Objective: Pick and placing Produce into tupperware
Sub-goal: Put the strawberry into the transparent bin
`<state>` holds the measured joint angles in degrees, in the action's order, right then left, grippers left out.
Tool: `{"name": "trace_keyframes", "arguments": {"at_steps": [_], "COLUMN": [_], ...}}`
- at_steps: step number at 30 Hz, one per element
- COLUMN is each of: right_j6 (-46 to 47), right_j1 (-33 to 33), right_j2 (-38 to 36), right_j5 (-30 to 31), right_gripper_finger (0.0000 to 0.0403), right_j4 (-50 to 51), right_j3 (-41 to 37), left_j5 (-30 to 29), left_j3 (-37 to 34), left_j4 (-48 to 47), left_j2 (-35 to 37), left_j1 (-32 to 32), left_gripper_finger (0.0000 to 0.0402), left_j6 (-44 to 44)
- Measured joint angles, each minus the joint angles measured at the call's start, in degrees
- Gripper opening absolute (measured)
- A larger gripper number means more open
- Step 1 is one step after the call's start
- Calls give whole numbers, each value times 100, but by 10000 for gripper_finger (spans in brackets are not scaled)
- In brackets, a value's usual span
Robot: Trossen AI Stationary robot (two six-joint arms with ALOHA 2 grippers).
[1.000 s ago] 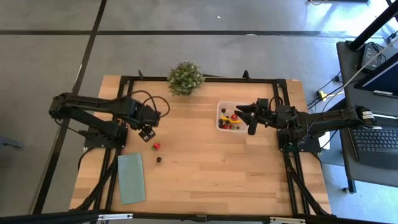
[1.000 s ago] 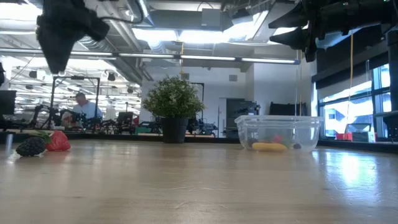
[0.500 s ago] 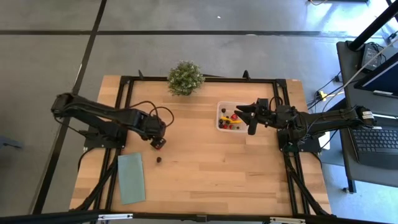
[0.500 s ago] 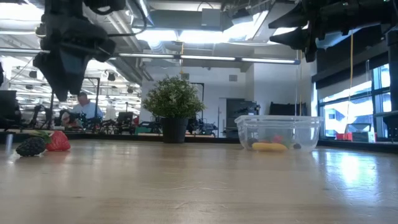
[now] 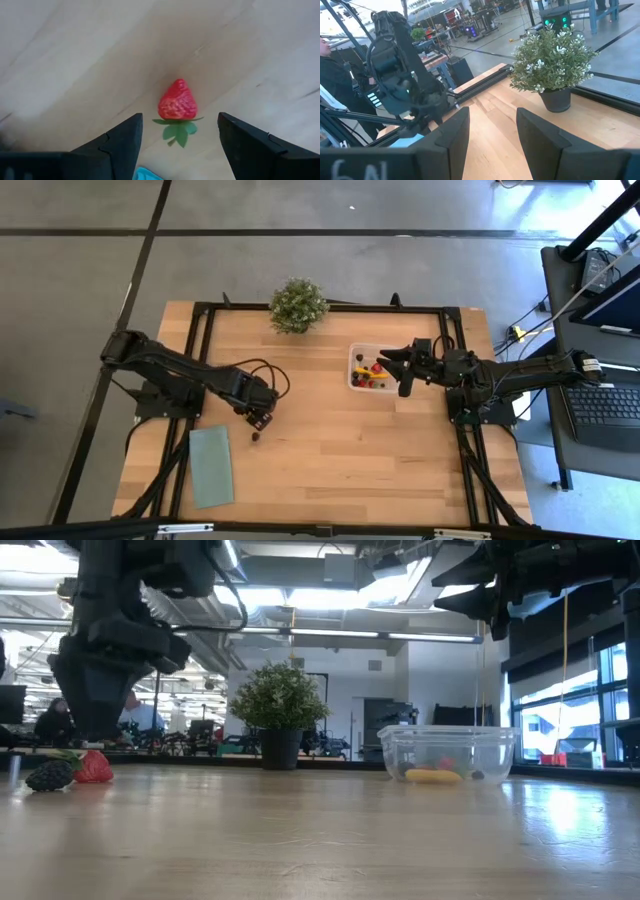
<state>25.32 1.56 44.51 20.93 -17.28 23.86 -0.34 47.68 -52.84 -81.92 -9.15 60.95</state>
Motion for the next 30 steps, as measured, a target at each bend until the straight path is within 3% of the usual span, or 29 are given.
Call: {"name": "trace_keyframes", "arguments": {"at_steps": [18, 30], "right_j6": [11, 11], "right_j1": [0, 0], "right_j2": [0, 0], "right_j5": [0, 0], "right_gripper_finger": [165, 165], "right_j4": [0, 0], "right_j3": [0, 0], "left_j5": [332, 319], "left_j3": [20, 20], "left_j4": [422, 459], "left_j2": [-1132, -1243], "left_j1": [-28, -13], "left_gripper_finger": [247, 232], "left_j6": [-319, -321]}}
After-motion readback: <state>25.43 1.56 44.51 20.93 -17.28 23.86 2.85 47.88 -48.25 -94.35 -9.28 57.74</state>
